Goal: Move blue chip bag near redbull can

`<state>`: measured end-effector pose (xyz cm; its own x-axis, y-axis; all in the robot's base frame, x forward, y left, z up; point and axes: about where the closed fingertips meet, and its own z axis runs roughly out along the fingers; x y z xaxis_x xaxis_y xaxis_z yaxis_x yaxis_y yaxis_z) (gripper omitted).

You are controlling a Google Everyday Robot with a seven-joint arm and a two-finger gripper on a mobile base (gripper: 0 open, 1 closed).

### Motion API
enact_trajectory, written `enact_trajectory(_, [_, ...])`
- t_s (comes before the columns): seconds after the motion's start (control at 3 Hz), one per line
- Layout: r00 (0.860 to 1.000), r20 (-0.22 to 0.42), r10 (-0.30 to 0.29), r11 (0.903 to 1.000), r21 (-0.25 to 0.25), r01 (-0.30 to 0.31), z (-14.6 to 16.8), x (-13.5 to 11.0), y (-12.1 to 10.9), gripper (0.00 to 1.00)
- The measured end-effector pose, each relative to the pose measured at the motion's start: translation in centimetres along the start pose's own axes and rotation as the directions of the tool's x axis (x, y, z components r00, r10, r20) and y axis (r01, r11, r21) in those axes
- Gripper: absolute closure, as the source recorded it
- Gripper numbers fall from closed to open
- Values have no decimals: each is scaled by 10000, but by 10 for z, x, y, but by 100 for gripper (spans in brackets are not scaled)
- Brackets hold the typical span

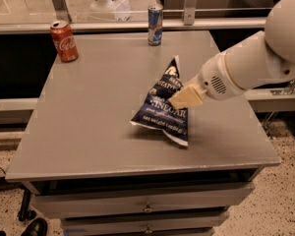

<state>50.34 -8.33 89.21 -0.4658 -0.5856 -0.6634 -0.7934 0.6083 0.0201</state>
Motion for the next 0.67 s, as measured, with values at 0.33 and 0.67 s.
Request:
enact_trajectory(0.33, [9991, -419, 75, 9886, 1507, -11, -45, -11, -35, 100])
enact_trajectory(0.67, [9995, -303, 123, 9878, 1553, -74, -42, -15, -34, 100])
